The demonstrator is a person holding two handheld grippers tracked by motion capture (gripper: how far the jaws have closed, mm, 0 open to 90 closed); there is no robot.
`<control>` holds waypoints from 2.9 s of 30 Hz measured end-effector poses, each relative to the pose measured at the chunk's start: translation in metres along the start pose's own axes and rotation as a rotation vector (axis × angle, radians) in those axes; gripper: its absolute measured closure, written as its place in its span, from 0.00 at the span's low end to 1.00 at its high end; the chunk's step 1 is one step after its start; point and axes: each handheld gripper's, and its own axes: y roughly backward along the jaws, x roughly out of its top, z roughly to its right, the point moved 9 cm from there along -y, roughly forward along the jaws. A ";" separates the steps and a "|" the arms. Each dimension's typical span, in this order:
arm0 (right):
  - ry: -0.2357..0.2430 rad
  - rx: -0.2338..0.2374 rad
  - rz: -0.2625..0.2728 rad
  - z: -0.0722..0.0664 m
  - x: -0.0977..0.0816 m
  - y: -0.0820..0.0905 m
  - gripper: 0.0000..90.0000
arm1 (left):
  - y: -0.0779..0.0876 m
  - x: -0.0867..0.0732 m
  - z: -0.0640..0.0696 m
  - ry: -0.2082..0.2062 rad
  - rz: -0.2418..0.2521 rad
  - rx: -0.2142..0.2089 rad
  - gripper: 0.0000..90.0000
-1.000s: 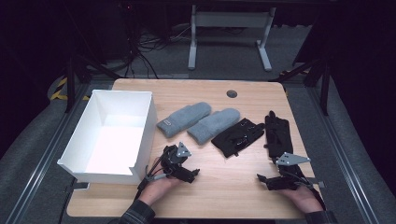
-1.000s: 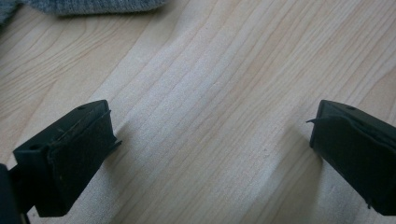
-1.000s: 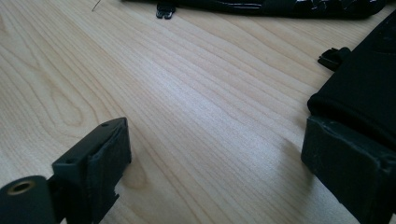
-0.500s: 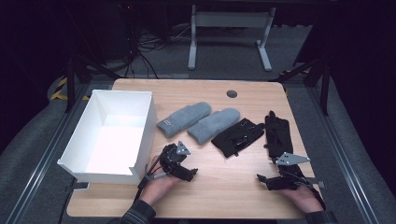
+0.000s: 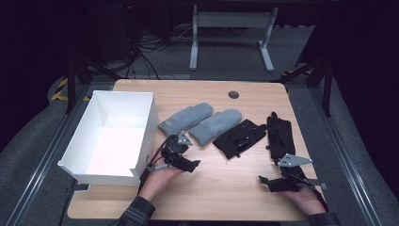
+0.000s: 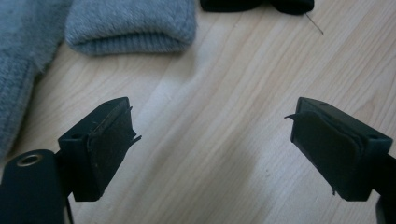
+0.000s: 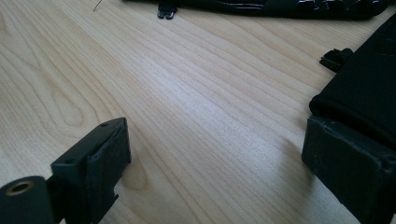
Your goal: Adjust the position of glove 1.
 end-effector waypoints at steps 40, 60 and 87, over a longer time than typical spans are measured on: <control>0.001 0.001 0.000 0.000 0.000 0.000 0.09 | -0.054 0.101 -0.036 -0.076 -0.068 -0.041 0.25; 0.003 0.003 0.000 0.000 0.000 0.000 0.09 | -0.090 0.105 -0.045 -0.087 -0.103 -0.039 0.64; 0.001 0.004 -0.001 -0.001 0.000 0.000 0.09 | -0.017 0.112 -0.020 -0.040 0.035 -0.103 0.93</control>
